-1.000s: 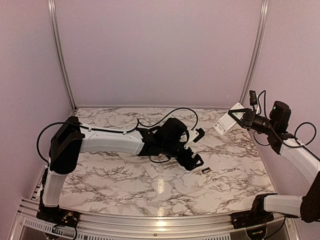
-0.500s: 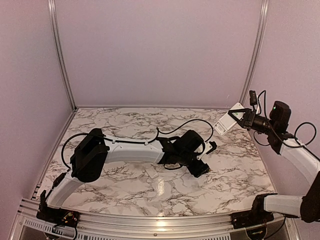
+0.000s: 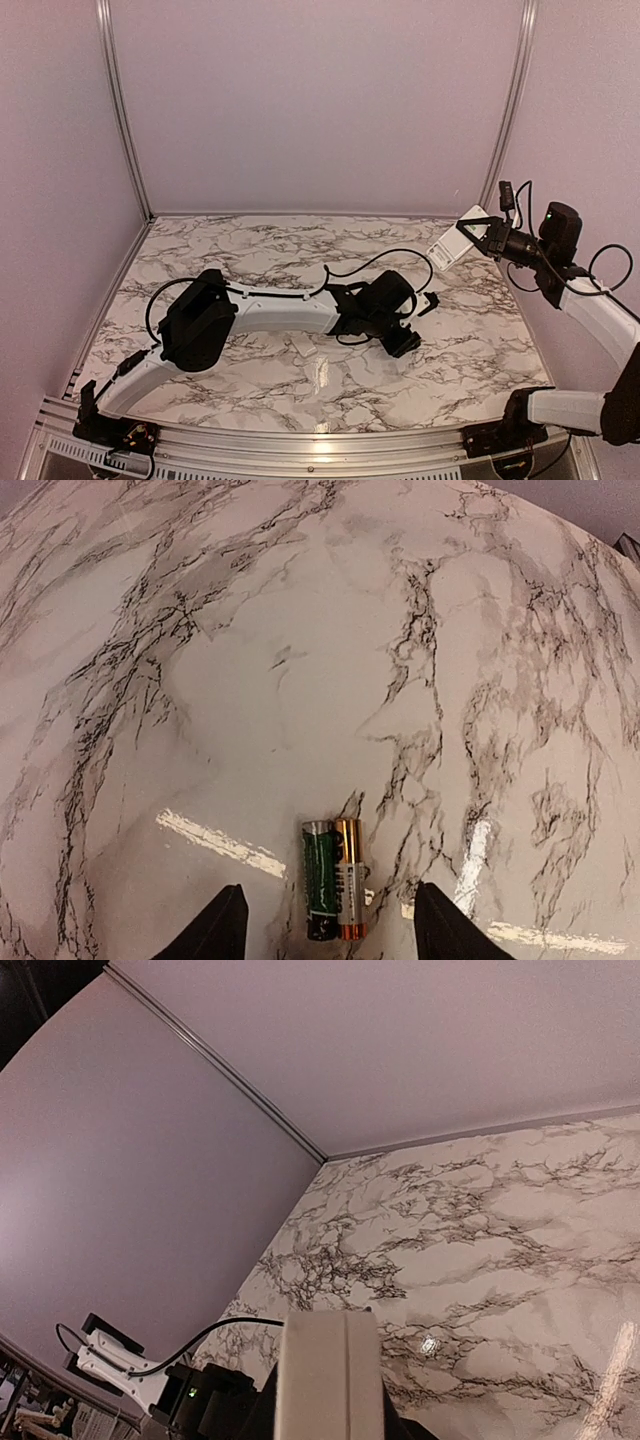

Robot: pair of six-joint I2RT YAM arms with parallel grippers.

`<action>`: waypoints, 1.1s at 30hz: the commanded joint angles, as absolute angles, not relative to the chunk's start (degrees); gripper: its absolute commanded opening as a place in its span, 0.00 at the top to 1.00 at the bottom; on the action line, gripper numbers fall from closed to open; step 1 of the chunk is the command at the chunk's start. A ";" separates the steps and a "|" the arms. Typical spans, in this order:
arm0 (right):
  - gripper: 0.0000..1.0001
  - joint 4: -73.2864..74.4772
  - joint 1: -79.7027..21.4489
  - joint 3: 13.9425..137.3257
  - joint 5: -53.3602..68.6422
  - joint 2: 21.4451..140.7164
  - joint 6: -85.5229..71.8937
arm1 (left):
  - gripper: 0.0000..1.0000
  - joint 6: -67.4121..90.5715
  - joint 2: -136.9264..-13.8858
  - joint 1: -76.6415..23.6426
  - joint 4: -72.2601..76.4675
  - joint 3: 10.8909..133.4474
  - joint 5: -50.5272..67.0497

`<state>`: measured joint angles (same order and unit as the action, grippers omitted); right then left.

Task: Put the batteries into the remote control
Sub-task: Move the battery to the center of the board.

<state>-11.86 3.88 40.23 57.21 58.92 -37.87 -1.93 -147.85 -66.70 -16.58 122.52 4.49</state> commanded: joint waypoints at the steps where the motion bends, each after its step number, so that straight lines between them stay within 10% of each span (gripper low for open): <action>1: 1.00 -9.94 4.39 40.92 54.17 58.53 -36.50 | 0.43 -1.88 -151.10 -67.08 -17.01 126.60 5.96; 33: 1.00 -1.93 4.42 41.00 47.61 62.28 -29.12 | 0.91 -8.31 -143.28 -67.10 -25.89 113.17 -2.18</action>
